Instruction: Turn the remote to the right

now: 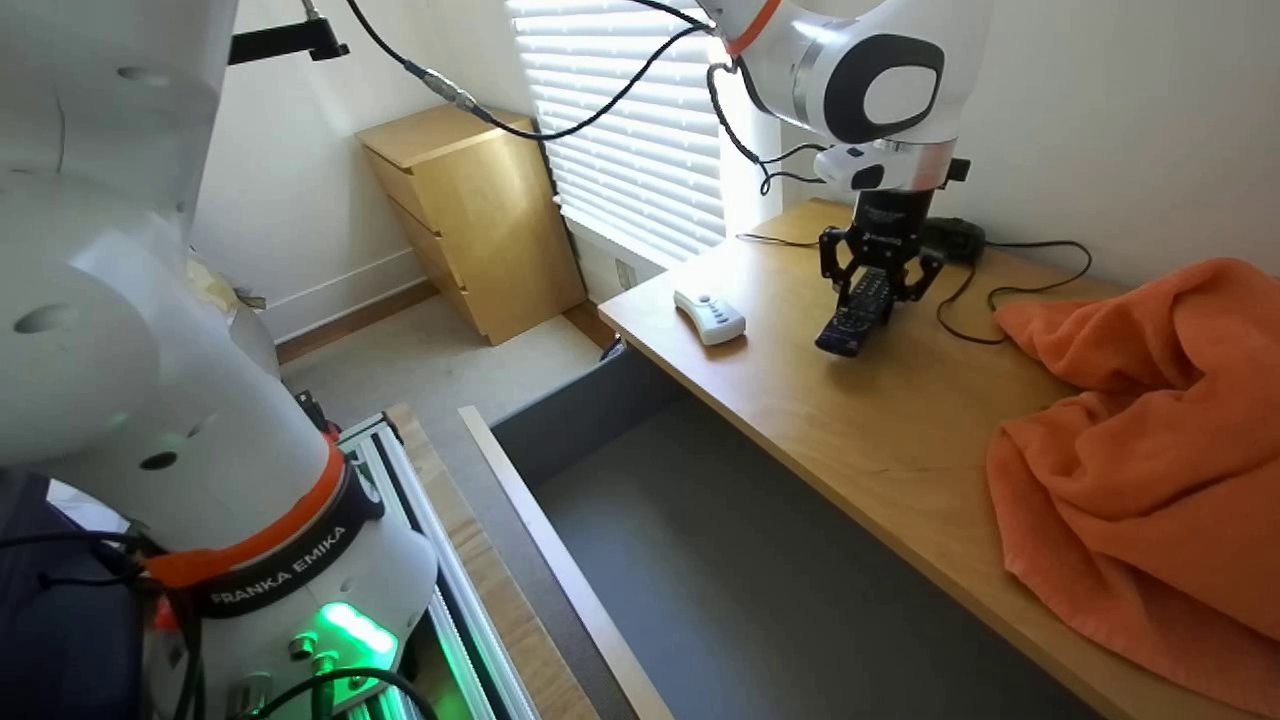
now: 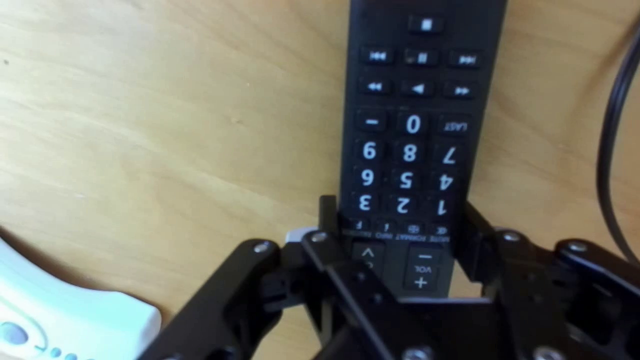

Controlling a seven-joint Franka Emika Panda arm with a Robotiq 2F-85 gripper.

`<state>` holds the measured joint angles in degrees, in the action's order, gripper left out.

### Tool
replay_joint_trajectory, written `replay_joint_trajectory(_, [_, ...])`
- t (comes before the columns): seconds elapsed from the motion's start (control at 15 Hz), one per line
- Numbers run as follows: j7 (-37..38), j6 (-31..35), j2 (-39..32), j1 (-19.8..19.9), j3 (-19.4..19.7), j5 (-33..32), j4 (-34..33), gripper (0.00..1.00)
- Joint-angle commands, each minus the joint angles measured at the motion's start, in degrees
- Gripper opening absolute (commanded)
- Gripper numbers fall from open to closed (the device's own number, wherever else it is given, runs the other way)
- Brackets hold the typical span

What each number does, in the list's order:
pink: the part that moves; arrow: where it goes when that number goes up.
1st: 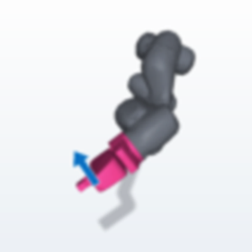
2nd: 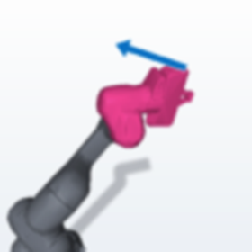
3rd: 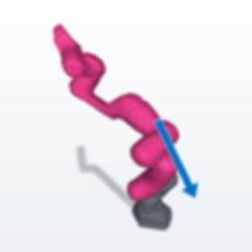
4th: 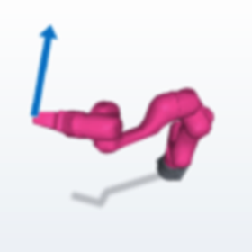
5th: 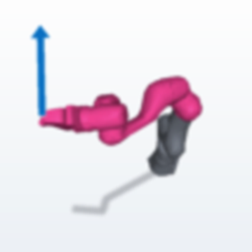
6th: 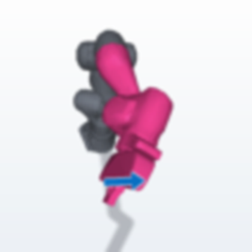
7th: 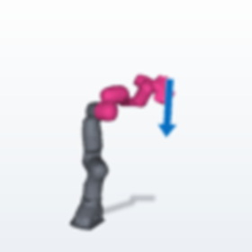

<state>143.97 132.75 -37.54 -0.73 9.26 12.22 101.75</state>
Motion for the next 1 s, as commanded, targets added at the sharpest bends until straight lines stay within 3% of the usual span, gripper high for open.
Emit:
replay_joint_trajectory(0.0, [2.13,-0.32,-0.09,0.01,0.10,-0.35,-0.19,0.31])
replay_joint_trajectory(0.47, [16.17,0.71,-0.27,-0.54,0.63,0.65,-0.13,0.31])
replay_joint_trajectory(0.53, [12.18,0.54,-1.11,-5.82,7.39,6.88,-0.14,0.31])
replay_joint_trajectory(0.6, [11.78,0.69,-1.42,-6.05,7.91,8.59,-0.23,0.31])
replay_joint_trajectory(0.67, [16.29,1.36,-1.25,-1.65,2.84,4.33,-0.66,0.31])
replay_joint_trajectory(0.73, [11.71,0.83,-2.56,-8.33,11.10,11.29,-0.51,0.31])
replay_joint_trajectory(0.8, [11.66,0.65,-3.01,-8.91,11.88,12.80,-0.61,0.31])
replay_joint_trajectory(0.87, [16.71,1.47,-2.07,-3.34,5.28,7.08,-0.74,0.31])
replay_joint_trajectory(0.93, [11.69,0.38,-3.78,-10.34,13.71,14.25,-0.80,0.31])
